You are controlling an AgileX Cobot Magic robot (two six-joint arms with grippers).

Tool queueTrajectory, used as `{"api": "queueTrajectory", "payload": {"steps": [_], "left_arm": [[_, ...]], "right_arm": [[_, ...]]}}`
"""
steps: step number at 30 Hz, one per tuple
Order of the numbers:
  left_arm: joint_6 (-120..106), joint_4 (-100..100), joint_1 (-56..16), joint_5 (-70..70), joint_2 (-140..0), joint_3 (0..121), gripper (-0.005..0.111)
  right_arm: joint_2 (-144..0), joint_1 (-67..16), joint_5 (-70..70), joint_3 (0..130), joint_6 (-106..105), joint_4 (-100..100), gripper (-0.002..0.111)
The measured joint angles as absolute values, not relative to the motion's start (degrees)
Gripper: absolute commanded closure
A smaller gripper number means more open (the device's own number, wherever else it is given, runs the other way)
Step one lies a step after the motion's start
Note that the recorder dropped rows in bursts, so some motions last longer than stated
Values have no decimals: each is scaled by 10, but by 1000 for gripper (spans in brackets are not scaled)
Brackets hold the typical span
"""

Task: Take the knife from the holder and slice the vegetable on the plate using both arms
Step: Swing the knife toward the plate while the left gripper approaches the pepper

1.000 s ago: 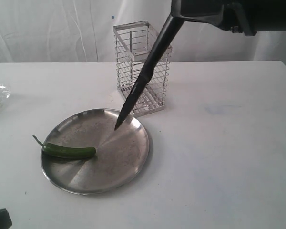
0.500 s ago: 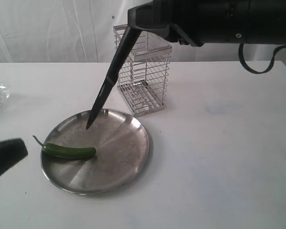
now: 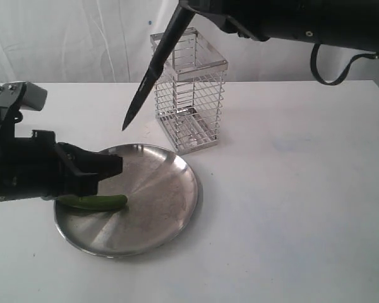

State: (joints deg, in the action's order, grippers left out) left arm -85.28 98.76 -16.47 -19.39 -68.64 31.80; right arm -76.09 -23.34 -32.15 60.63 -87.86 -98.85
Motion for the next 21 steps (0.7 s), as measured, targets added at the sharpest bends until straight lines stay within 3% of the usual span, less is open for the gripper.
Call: {"api": "queueTrajectory", "payload": {"steps": [21], "left_arm": [[-857,988,-165,-210,-808,422,107]], "right_arm": [[-803,-284,-317,632,-880,-993,103]]}}
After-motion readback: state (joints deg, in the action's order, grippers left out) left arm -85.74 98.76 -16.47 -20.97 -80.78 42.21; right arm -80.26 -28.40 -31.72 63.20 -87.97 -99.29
